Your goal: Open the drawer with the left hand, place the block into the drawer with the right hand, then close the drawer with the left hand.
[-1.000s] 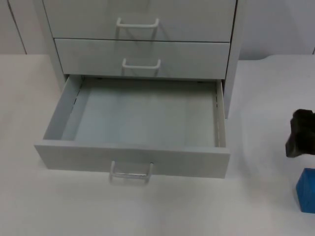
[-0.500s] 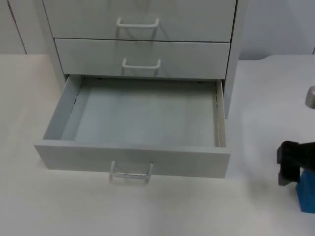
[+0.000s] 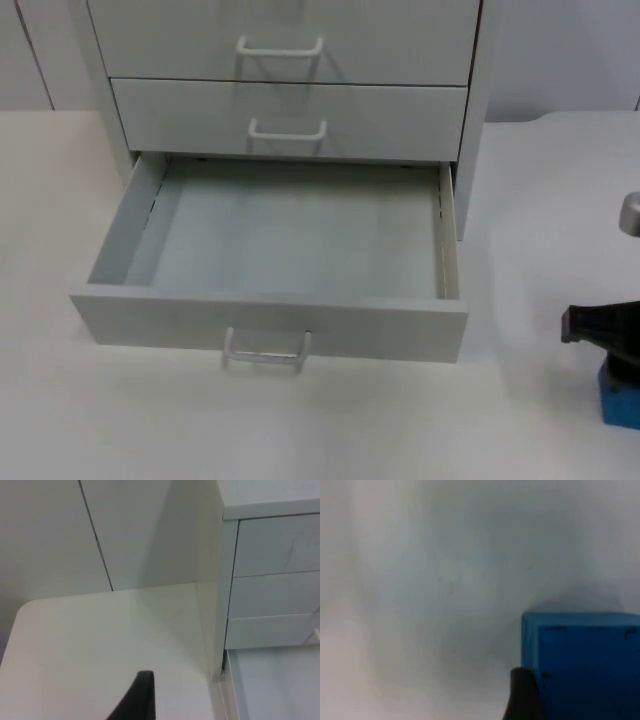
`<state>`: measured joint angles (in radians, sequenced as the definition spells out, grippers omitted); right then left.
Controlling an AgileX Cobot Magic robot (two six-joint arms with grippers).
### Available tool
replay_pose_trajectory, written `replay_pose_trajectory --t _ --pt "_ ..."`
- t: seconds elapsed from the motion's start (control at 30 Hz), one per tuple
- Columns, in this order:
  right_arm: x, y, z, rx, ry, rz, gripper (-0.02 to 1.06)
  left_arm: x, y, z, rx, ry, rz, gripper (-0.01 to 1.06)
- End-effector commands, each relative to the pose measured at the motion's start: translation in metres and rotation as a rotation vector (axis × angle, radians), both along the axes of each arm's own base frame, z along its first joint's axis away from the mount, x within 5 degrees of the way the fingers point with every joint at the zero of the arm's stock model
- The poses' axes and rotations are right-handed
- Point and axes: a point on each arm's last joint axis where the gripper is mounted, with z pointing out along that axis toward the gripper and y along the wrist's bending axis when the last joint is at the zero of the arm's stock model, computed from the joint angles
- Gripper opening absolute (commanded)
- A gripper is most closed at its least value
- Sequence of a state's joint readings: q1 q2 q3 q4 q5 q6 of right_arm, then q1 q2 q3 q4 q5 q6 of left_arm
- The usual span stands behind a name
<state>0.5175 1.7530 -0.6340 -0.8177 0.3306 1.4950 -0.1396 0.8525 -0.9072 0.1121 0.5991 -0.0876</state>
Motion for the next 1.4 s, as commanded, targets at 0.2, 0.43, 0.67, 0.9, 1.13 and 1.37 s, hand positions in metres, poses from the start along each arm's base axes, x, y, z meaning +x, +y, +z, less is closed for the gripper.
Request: replay_pose_trajectory --t 0.2,0.43,0.67,0.9,1.13,1.37 --pt "0.0 0.005 0.02 0.011 -0.086 0.069 0.0 -0.001 0.001 0.002 0.004 -0.009 0.004 1.05" --pt "-0.012 0.01 0.076 0.077 -0.251 0.174 0.0 -0.001 0.001 0.002 0.004 -0.009 0.004 1.05" --pt "-0.011 0.014 0.137 0.025 -0.462 0.421 0.0 -0.001 0.001 0.002 0.004 -0.011 0.004 1.05" --pt "0.001 0.033 0.171 -0.013 -0.524 0.639 0.0 -0.001 0.001 0.003 0.003 -0.015 0.003 1.05" --pt "0.007 0.072 0.19 -0.099 -0.515 0.878 0.0 -0.001 0.001 0.003 0.003 -0.015 0.003 1.05" --pt "0.036 0.115 0.176 -0.076 -0.475 0.922 0.0 -0.001 0.001 0.003 -0.002 -0.014 0.004 1.05"
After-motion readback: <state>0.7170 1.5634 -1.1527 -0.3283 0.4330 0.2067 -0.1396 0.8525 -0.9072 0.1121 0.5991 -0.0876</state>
